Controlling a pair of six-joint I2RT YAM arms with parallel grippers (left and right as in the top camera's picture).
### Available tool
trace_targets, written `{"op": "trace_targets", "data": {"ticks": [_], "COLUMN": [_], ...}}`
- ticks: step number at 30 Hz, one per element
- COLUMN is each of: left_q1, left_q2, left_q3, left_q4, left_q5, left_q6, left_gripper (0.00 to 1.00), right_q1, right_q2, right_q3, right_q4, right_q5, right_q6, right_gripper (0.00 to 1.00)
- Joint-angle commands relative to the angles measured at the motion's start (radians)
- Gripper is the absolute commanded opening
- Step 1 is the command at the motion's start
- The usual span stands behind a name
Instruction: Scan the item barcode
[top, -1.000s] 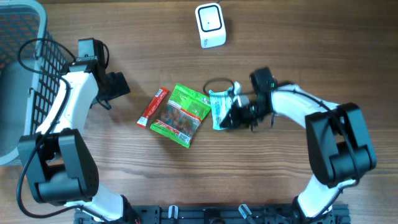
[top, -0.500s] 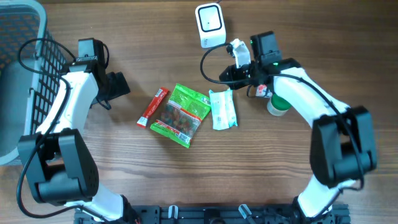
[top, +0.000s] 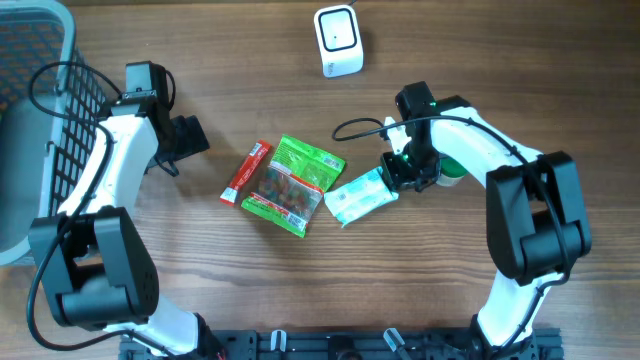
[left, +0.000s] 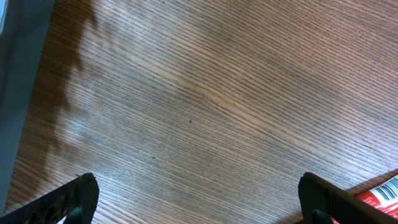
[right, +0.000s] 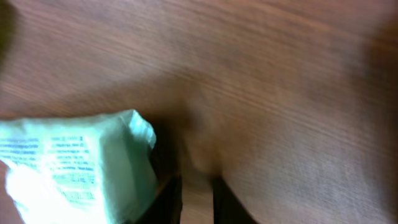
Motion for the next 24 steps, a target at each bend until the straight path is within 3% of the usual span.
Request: {"op": "trace_targets", "data": {"ticks": [1,2,5,7,10,20,24], "left_q1": [0.005,0.005,0.005,0.005,0.005,0.005,0.005], "left_q2": [-0.016,-0.016,-0.016,-0.016,-0.016,-0.016,-0.016], "left_q3": [0.014,0.014,0.014,0.014,0.014,0.014,0.014], "left_q4": [0.000,0.000,0.000,0.000,0.000,0.000,0.000], "left_q5": [0.006,0.006,0.006,0.006,0.006,0.006,0.006], "left_q6": [0.009,0.009,0.009,0.009,0.008,0.009,0.009], "left_gripper": [1.00,1.00,1.00,1.00,1.00,1.00,1.00], "right_q1": [0.006,0.006,0.005,0.005,-0.004,-0.084,-0.117], "right_q2": [-0.058,-0.080,-0.122,-0.121,-0.121,-0.121,-0.121], "right_q3": [0.100,0.126,0.145,0.128,0.072,-0.166,-0.210], "right_q4": [-0.085,-0.116,-0.190,-0.206,-0.179,0.102,0.140], "right_q5": [0.045,0.045,0.022,-0.001,-0.046,-0.309,-0.340], "right_q6": [0.011,0.011,0.012,0.009,0.009,-0.068,-0.069], "right_gripper": [0.31,0.37,0.70,0.75,0.74,0.50,0.50]}}
